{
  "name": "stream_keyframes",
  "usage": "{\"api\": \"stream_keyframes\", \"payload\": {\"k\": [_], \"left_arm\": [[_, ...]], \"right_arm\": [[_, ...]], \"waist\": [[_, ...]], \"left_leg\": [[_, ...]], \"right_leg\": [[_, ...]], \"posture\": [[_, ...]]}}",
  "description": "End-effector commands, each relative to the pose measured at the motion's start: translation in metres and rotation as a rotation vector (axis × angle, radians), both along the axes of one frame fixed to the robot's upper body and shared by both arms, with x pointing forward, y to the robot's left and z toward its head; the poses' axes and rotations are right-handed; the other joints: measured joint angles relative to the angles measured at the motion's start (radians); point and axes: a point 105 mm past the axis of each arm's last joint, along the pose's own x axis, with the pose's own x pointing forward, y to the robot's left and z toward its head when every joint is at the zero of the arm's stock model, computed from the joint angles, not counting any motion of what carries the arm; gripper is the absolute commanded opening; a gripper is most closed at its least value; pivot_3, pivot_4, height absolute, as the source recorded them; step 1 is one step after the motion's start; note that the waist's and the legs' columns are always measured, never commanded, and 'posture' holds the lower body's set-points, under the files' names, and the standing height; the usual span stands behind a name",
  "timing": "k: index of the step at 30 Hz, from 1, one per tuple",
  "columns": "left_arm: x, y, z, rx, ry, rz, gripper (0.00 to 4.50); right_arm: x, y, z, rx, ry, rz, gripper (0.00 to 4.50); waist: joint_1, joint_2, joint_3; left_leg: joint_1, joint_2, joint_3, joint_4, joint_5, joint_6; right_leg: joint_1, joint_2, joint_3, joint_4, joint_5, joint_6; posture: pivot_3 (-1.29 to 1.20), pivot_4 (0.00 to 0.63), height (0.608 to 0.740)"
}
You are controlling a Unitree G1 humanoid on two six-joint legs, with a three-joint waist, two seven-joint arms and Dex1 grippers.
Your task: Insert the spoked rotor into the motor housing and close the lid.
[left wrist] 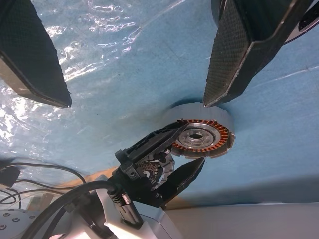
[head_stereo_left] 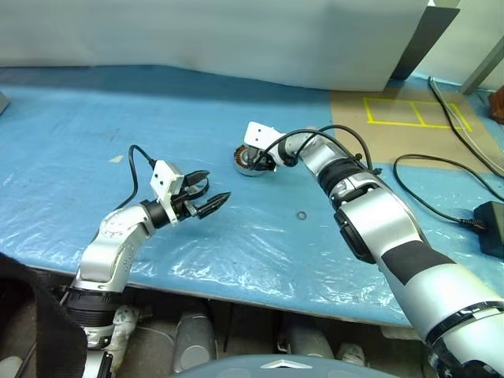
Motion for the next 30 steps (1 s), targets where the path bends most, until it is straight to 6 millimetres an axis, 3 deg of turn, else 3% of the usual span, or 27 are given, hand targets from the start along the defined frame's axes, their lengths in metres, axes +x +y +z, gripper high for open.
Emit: {"api": "stream_keyframes", "payload": {"k": [1,5,9,21,30], "left_arm": [[-0.003,-0.001,0.007,-0.001,-0.031,-0.011,4.46],[-0.005,-0.002,0.006,-0.002,-0.023,-0.012,4.46],[-0.005,-0.002,0.003,0.0,-0.017,-0.012,4.46],[-0.008,-0.005,-0.004,0.0,-0.001,-0.015,4.46],[-0.007,-0.006,-0.004,0.007,-0.003,-0.017,4.46]], "right_arm": [[-0.007,0.013,0.001,0.061,0.053,0.052,3.13],[-0.006,0.025,0.024,0.156,0.049,0.069,3.13],[-0.004,0.026,0.035,0.195,0.039,0.055,3.13],[-0.013,0.017,0.012,0.108,0.121,0.099,3.13],[-0.007,0.001,-0.005,0.003,0.061,0.041,3.13]], "waist": [[-0.001,0.0,0.0],[-0.005,0.0,0.0],[-0.005,0.0,0.0],[-0.003,0.0,0.0],[-0.001,0.0,0.0]], "left_leg": [[0.0,0.0,0.0,0.0,0.0,0.0],[-0.001,0.0,0.001,0.0,0.0,0.0],[-0.007,0.0,0.001,0.0,0.002,0.002],[-0.009,0.001,0.001,0.0,0.001,0.002],[-0.008,0.0,0.001,0.0,0.002,0.003]], "right_leg": [[0.0,0.0,0.0,0.0,0.0,0.0],[-0.002,0.001,0.0,0.0,0.0,0.0],[-0.009,0.001,0.0,0.0,0.0,0.0],[-0.01,0.001,0.0,0.0,0.0,0.0],[-0.01,0.001,0.0,0.0,0.0,0.0]], "posture": [[0.0,0.15,0.74],[0.0,0.15,0.74],[0.0,0.15,0.74],[0.0,0.15,0.74],[0.0,0.15,0.74]]}}
